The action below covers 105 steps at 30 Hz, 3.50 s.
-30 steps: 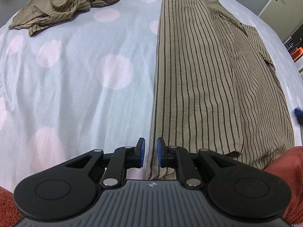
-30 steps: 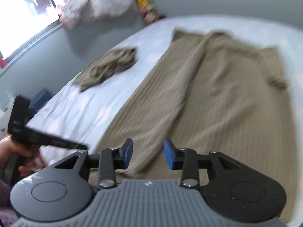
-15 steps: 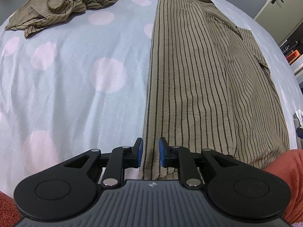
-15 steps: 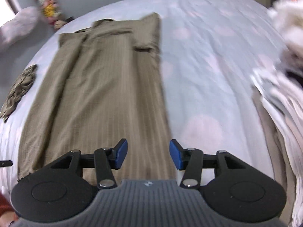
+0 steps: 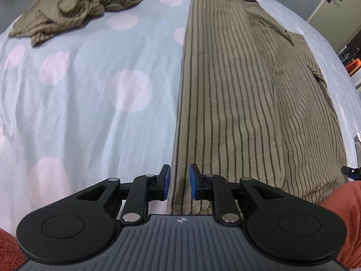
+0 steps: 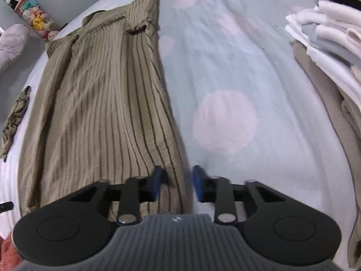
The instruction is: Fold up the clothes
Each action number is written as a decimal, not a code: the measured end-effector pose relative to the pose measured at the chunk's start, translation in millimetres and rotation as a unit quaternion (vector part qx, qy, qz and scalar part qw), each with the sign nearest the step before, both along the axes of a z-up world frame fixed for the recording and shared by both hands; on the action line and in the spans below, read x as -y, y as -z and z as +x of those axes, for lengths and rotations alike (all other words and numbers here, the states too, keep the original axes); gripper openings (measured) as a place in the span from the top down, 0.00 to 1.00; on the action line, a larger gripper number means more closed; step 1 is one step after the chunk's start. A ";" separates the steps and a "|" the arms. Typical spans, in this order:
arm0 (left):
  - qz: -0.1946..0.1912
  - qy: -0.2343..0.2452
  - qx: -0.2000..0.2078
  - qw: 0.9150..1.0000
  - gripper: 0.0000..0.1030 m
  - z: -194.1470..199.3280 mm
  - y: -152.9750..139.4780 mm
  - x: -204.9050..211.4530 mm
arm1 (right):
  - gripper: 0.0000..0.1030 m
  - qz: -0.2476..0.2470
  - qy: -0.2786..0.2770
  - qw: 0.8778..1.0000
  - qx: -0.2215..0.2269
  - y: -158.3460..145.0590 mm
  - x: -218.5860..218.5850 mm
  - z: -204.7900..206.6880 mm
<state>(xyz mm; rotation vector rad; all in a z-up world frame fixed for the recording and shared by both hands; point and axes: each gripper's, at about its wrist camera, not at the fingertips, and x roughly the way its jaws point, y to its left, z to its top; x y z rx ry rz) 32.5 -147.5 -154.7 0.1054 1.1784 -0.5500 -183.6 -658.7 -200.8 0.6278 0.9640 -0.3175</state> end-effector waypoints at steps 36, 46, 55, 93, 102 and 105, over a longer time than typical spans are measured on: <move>-0.047 0.231 -0.127 0.964 0.64 -70.2 -8.0 311.4 | 0.99 -0.043 -0.145 0.986 0.062 -75.4 -83.4 39.2; -0.047 0.232 -0.117 0.965 1.00 -66.0 4.7 319.5 | 0.93 -0.040 -0.192 0.979 0.062 -83.3 -73.8 45.6; -0.051 0.229 -0.119 0.965 1.00 -50.4 6.4 307.4 | 0.68 -0.189 -0.373 0.908 0.000 -130.0 -22.5 87.1; -0.136 0.244 -0.181 0.943 1.00 -22.5 16.5 282.8 | 0.95 -0.667 -0.692 0.274 -0.045 32.1 105.0 350.5; -0.180 0.226 -0.170 0.942 1.00 -14.1 0.8 240.7 | 0.96 -0.673 -0.686 0.256 -0.104 -12.5 55.4 365.3; -0.198 0.215 -0.169 0.941 1.00 -6.3 -4.3 217.8 | 0.96 -0.671 -0.696 0.227 -0.119 -29.3 34.2 369.5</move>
